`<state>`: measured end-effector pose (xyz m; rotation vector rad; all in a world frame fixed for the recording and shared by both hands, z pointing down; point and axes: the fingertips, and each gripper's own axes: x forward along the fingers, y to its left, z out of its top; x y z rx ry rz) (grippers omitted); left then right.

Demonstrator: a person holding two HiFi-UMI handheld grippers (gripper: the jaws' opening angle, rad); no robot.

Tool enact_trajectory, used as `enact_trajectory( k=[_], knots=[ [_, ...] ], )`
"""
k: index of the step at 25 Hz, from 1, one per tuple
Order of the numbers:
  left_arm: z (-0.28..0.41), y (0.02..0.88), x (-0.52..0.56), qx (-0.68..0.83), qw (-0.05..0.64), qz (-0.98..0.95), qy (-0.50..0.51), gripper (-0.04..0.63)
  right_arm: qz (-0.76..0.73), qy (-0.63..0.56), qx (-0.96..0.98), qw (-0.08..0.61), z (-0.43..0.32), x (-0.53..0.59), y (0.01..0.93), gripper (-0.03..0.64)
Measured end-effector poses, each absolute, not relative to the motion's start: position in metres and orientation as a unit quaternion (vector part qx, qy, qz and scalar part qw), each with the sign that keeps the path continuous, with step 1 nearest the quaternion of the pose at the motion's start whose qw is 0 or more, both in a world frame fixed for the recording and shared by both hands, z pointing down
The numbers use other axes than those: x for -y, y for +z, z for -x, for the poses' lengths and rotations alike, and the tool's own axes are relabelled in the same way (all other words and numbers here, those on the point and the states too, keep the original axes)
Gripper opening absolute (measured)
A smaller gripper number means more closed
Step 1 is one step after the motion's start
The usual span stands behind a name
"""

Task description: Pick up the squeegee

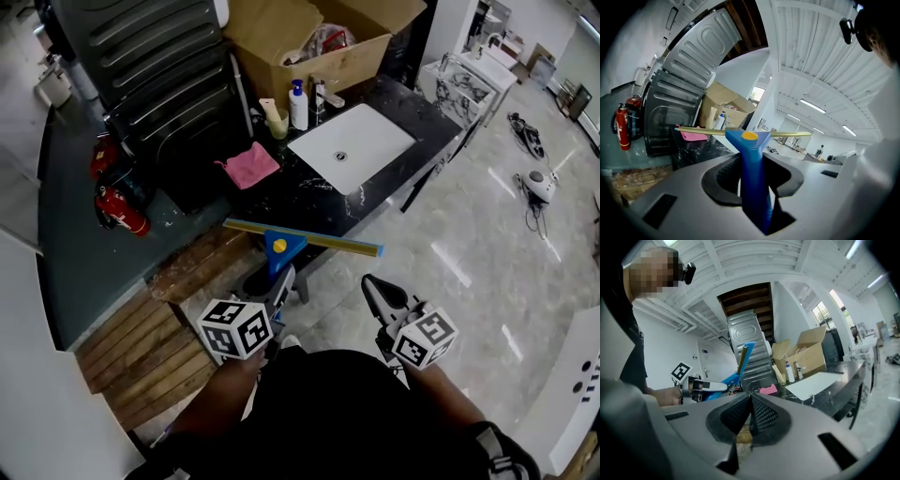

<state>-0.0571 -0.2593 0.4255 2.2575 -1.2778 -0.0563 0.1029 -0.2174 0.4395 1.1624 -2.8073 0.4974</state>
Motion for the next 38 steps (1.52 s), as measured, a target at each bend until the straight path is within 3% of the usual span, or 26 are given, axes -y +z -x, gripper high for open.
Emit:
enact_trajectory(
  k=[18,38],
  knots=[
    [0.008,0.424,0.186,0.510,0.254,-0.822,-0.003,0.140,-0.337,0.171,0.925,0.029,-0.149,0.146,0.453,0.008],
    [0.058,0.410,0.183,0.496,0.235,-0.836,0.000,0.140,-0.341,0.168,0.925,0.006,-0.085,0.149,0.448,0.008]
  ],
)
